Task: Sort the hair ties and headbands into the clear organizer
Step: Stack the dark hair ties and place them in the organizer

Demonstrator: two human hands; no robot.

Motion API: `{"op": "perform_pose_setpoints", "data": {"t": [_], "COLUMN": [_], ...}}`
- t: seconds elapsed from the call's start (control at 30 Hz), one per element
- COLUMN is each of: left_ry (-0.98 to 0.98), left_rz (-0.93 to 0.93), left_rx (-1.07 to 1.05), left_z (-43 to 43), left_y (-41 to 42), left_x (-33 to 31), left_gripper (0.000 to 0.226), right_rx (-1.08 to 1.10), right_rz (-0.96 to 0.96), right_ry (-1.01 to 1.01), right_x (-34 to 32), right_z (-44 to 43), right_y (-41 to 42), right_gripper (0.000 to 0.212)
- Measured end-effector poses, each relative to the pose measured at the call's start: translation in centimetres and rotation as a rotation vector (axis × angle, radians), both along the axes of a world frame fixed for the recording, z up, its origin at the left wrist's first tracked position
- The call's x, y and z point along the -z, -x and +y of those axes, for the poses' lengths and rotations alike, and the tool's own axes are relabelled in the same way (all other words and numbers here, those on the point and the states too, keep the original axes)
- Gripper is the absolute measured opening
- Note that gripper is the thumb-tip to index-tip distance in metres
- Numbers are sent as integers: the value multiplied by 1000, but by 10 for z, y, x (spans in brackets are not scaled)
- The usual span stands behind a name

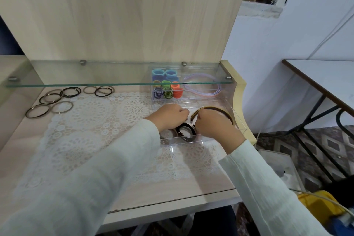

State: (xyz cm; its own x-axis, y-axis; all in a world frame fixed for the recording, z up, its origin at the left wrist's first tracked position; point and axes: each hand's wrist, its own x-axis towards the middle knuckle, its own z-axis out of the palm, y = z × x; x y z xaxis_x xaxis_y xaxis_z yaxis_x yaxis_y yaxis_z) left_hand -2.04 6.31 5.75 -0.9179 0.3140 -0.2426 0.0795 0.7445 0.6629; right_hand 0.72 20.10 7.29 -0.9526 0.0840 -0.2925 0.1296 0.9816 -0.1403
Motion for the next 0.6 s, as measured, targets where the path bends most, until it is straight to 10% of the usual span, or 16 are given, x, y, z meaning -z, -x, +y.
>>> {"op": "perform_pose_setpoints", "data": {"t": [0.6], "left_ry": [-185], "left_rz": [-2], "left_rx": [-40], "left_z": [-12], "left_y": [-7], "left_x": [1], "left_gripper": [31], "right_rx": [-3], "right_rz": [16], "right_ry": [-41], "right_x": [-5], "right_z": [-5], "right_y": [-8], "right_gripper": [24]}}
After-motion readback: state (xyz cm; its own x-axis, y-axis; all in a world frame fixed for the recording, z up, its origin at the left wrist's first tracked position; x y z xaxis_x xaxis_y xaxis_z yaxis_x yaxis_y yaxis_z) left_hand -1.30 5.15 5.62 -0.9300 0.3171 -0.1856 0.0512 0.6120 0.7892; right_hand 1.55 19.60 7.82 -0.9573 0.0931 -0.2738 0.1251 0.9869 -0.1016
